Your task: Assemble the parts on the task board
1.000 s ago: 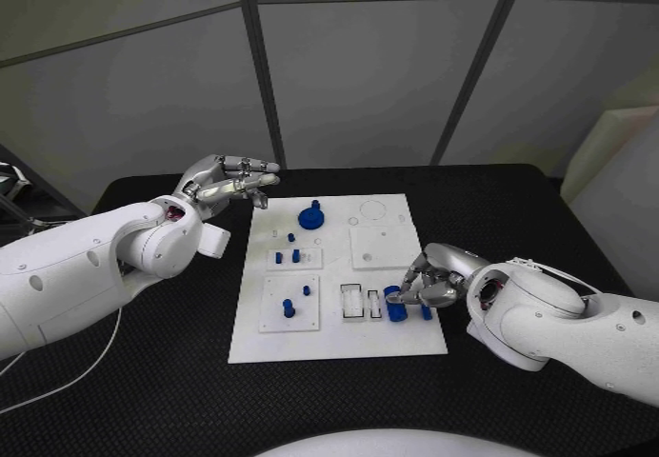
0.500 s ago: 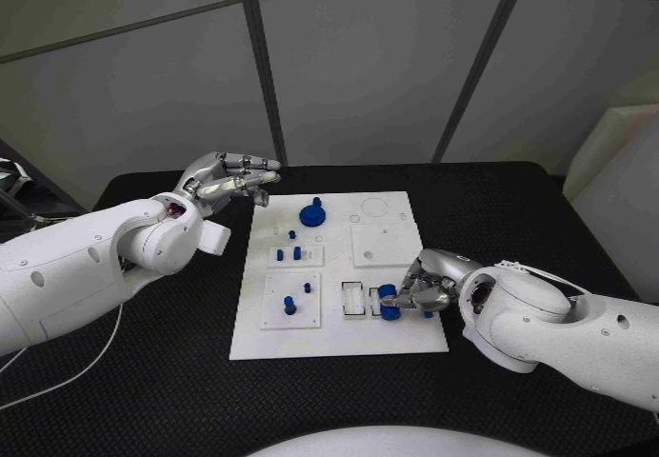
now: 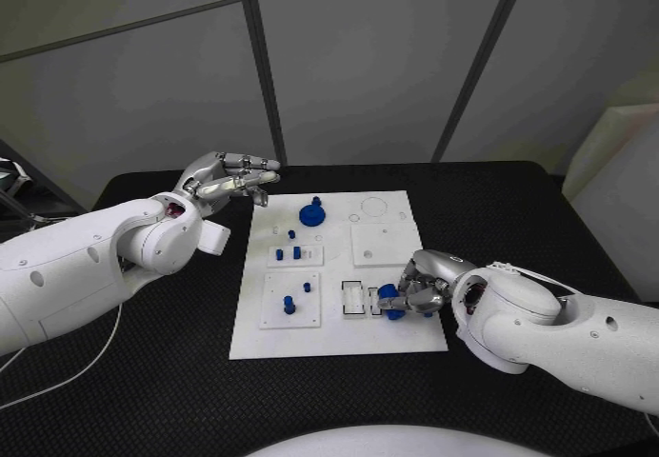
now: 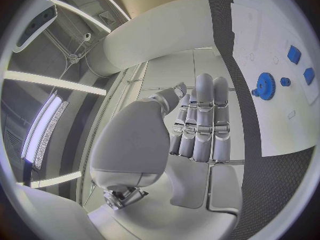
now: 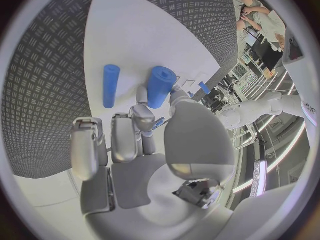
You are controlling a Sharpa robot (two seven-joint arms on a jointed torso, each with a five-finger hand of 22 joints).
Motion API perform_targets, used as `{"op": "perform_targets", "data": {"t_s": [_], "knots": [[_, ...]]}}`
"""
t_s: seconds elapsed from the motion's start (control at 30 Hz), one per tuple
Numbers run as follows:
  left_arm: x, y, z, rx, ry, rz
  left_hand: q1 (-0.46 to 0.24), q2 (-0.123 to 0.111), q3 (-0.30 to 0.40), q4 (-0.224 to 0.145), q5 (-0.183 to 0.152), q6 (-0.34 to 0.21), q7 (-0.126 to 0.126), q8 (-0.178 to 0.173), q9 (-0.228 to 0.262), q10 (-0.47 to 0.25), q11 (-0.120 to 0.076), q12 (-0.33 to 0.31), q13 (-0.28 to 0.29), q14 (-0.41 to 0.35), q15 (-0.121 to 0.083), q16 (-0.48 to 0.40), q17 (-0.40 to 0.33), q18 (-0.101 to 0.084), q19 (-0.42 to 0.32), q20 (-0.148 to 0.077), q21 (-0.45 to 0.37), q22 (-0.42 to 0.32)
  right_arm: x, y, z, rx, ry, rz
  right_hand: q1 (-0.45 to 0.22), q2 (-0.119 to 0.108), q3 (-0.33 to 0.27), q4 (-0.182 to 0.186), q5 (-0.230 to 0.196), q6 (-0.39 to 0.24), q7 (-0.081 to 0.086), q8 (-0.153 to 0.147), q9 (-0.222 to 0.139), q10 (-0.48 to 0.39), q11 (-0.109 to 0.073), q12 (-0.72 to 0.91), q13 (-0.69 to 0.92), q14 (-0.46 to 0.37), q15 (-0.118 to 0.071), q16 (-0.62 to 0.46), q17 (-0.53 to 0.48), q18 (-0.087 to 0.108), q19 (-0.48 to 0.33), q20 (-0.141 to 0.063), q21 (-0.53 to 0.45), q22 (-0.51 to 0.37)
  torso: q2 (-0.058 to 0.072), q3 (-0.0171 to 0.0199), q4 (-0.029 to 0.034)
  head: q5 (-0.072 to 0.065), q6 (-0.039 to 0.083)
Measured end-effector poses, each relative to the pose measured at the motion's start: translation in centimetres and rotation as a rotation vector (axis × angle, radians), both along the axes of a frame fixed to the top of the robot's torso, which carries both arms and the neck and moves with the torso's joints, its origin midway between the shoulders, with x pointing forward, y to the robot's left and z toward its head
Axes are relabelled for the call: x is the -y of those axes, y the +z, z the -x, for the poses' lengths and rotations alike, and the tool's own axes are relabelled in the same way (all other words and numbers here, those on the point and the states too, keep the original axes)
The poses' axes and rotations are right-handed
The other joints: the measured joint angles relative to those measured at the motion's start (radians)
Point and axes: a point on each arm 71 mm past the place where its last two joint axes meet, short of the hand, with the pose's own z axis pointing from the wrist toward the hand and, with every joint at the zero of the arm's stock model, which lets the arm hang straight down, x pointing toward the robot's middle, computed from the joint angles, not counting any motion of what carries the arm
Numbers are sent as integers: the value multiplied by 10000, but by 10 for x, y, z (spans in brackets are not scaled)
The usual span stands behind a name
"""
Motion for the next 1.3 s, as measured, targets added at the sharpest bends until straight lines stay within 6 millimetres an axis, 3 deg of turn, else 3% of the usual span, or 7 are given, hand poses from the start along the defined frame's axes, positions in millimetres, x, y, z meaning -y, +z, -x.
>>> {"op": "perform_targets", "data": {"t_s": [0.23,0.3,0.33,0.5,1.1,1.3], "knots": [[0,0,0,-16,-16,-1,0,0,0,0,0,0,0,0,-1,0,0,0,-1,0,0,0,0,1,0,0,0,0,0,0,0,7,-25,-3,127,1,-9,10,85,-26,-26,-56,89,0,0,0,22,0,0,13,12,0,0,0,0,-1,-8,-5,4,0,15],[0,0,0,-19,-19,-2,0,0,0,0,0,0,0,0,-1,0,0,0,-1,0,0,0,1,1,0,0,0,-8,0,0,1,30,-40,-55,353,12,-7,8,1215,-7,-46,-114,269,-1,2,72,177,0,3,152,208,-1,37,-37,112,-1,-10,-5,6,13,23],[0,0,0,-21,-18,-3,0,0,0,0,0,0,0,0,-1,0,0,0,-1,0,0,0,0,1,0,0,0,-8,0,1,2,35,-79,-105,371,27,1,-1,1498,-4,-69,-173,327,-1,2,73,215,0,3,187,264,1,37,-37,120,-1,-11,-4,6,23,33],[0,-1,0,-37,-18,-6,0,0,0,0,0,0,0,0,-1,0,0,0,-2,0,0,0,1,1,0,0,0,-7,5,2,10,52,-413,-676,481,69,39,-40,2302,49,-122,-171,546,42,-42,73,324,4,-1,241,419,0,-1,-74,160,0,-23,-2,1,40,64],[-2,-1,1,-53,-5,-18,0,0,0,0,0,0,0,-40,-2,0,0,0,-4,0,0,0,-10,1,0,0,0,-6,-20,13,13,468,-728,-2779,327,217,38,-39,2476,121,-193,-146,714,92,-91,72,359,-2,-72,306,523,-1,-1,-73,201,-1,-5,-17,6,126,127],[-1,-1,2,-53,-29,-9,0,0,0,0,0,0,0,-40,-3,0,0,0,-5,0,1,0,-9,1,0,0,0,-6,-34,8,8,238,-554,-2811,-266,305,-24,23,2417,256,-205,-145,930,99,-98,-44,302,-2,-72,306,451,0,-1,-73,198,-2,-1,-17,12,145,117]]}}
